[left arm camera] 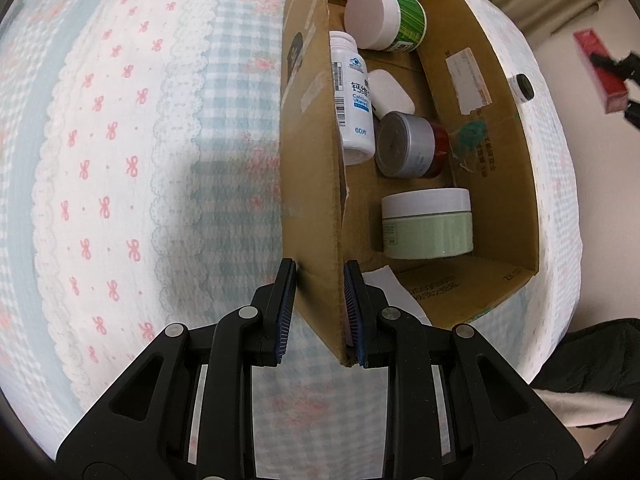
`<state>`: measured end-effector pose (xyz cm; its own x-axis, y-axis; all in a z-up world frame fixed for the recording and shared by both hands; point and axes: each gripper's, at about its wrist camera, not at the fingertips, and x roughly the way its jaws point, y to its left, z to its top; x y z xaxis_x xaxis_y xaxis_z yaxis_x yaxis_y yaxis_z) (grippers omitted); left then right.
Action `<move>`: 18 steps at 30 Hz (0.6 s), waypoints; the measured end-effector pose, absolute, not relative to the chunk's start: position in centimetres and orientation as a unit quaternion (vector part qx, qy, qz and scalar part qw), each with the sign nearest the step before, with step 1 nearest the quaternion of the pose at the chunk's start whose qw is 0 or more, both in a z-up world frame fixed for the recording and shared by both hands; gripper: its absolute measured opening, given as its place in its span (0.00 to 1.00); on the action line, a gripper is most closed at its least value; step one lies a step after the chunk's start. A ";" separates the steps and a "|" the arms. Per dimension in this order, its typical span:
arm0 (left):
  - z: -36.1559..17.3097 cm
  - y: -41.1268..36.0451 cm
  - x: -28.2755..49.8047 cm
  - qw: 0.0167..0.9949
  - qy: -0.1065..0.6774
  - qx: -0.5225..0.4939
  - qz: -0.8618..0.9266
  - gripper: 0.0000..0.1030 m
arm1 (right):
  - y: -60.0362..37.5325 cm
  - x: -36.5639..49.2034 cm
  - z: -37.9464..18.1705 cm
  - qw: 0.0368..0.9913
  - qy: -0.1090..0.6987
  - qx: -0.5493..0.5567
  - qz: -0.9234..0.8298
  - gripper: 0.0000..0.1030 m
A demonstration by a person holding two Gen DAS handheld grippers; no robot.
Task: Organize rigid objects
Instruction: 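Carry the red box into the box with the right tool and release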
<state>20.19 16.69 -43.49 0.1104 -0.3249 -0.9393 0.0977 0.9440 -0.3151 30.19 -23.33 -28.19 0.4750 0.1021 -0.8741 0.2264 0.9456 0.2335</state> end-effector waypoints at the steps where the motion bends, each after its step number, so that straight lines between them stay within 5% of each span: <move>1: -43.5 16.7 20.2 0.740 0.651 -0.086 -0.143 0.21 | -22.2 30.2 -27.5 0.845 0.510 0.160 -0.028 0.37; 18: -43.8 15.8 20.3 0.742 0.652 -0.072 -0.139 0.21 | -5.3 35.5 -32.1 0.807 0.559 0.145 0.122 0.37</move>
